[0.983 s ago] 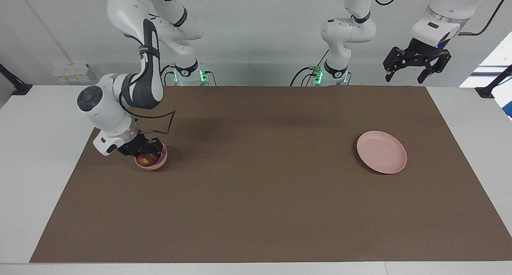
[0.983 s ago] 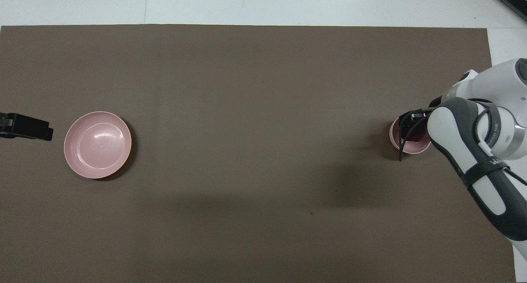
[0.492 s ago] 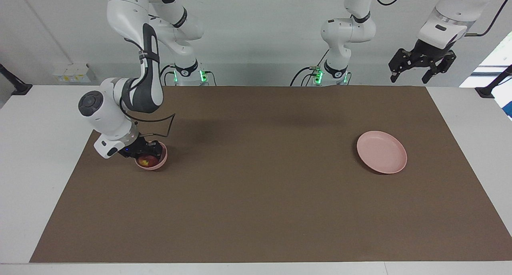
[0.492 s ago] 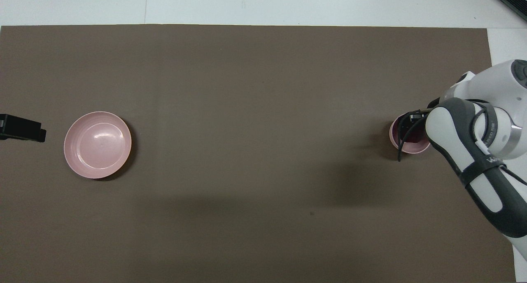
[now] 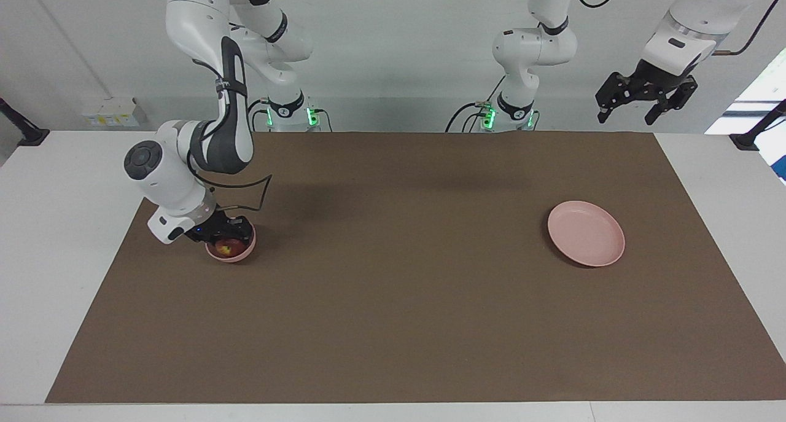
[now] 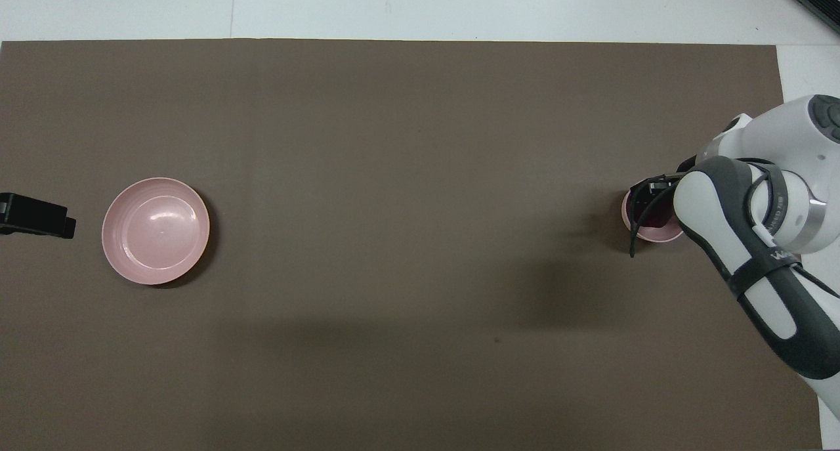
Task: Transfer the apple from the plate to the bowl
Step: 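Lower the apple into the small pink bowl with the right gripper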
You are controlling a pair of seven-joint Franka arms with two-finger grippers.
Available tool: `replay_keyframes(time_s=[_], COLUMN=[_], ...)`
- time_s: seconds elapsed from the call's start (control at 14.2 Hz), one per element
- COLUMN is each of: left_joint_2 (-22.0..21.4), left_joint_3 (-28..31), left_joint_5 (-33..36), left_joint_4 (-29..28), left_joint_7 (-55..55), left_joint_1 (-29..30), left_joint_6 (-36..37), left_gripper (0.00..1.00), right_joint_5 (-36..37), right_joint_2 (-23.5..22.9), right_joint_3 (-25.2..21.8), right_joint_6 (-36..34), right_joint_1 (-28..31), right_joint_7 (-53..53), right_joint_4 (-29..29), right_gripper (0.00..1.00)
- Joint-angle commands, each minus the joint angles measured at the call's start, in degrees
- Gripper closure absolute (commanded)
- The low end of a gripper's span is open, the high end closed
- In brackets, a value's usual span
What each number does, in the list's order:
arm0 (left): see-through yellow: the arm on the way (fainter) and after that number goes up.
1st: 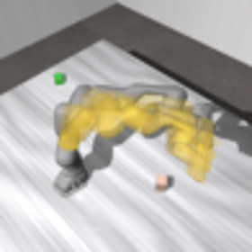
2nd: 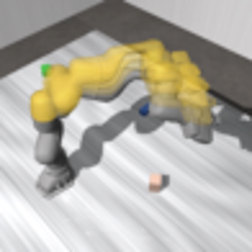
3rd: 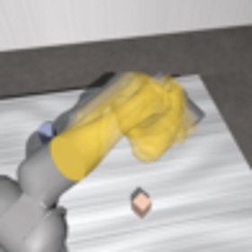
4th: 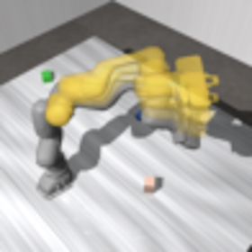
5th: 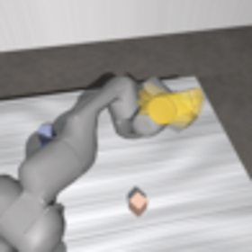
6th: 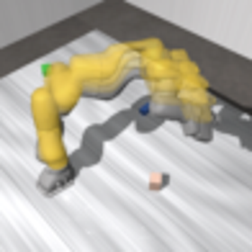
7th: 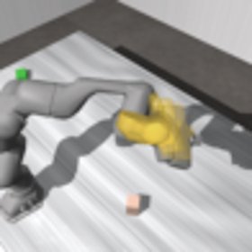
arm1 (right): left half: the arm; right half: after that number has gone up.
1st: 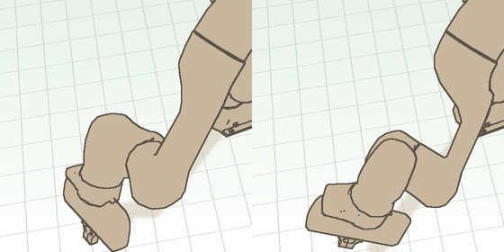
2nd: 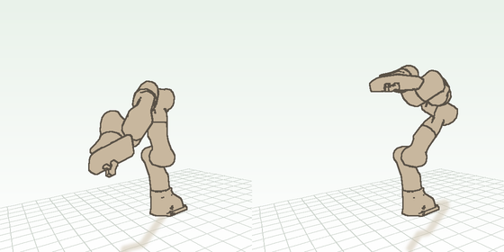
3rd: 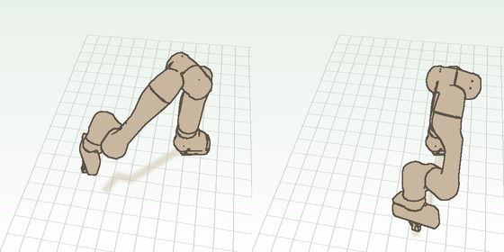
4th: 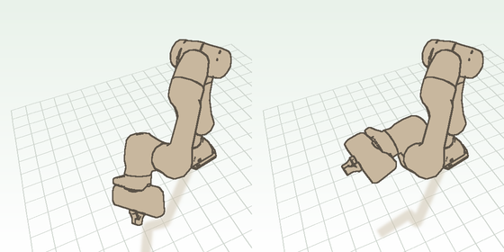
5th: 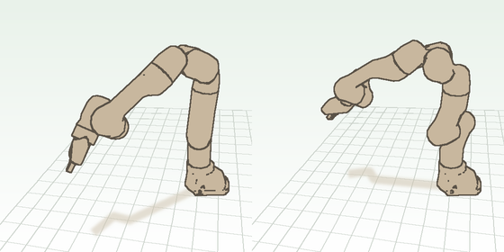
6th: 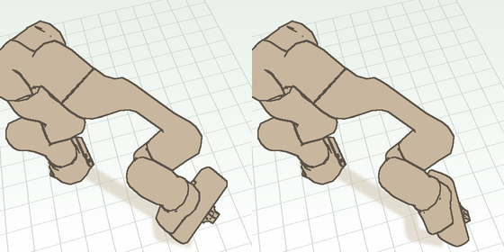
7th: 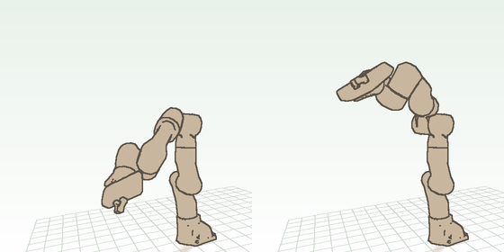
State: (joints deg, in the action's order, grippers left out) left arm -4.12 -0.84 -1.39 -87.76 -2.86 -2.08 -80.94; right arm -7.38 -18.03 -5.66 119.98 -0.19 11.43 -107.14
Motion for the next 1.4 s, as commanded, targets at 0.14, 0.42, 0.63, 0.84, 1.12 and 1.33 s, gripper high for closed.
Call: replay_keyframes(time_s=[0.14,0.42,0.63,0.84,1.12,1.33], left_joint_2=[-1.9,-1.9,-1.9,-1.2,-0.5,1.7], left_joint_3=[-0.1,0.0,0.0,0.1,0.2,0.3], left_joint_5=[-2.4,-1.8,-1.6,-0.8,-0.1,-0.3], left_joint_4=[-2.2,-2.2,-2.2,-1.2,-0.2,3.1], left_joint_7=[0.2,-0.6,-0.6,-0.4,-0.4,-0.4], left_joint_1=[1.5,1.4,1.3,0.7,0.4,0.4], left_joint_6=[-0.1,0.1,-0.4,-0.7,0.2,2.2], left_gripper=[0.0,0.0,0.0,0.0,0.0,0.0], right_joint_5=[1.0,1.0,1.0,1.0,1.0,1.0], right_joint_2=[-0.2,-0.6,-0.7,-1.1,-1.1,-1.1], right_joint_3=[0.4,0.4,0.4,0.4,0.4,0.4], right_joint_6=[1.4,1.4,2.2,2.3,2.3,2.2], right_joint_1=[0.3,0.4,0.4,0.7,0.7,0.7], right_joint_7=[-1.5,-1.3,-1.2,-1.2,-1.5,-1.5], right_joint_4=[-0.9,-0.9,-1.0,-1.0,-1.0,-0.8], right_gripper=[1.0,0.98,0.75,0.38,0.19,0.0])
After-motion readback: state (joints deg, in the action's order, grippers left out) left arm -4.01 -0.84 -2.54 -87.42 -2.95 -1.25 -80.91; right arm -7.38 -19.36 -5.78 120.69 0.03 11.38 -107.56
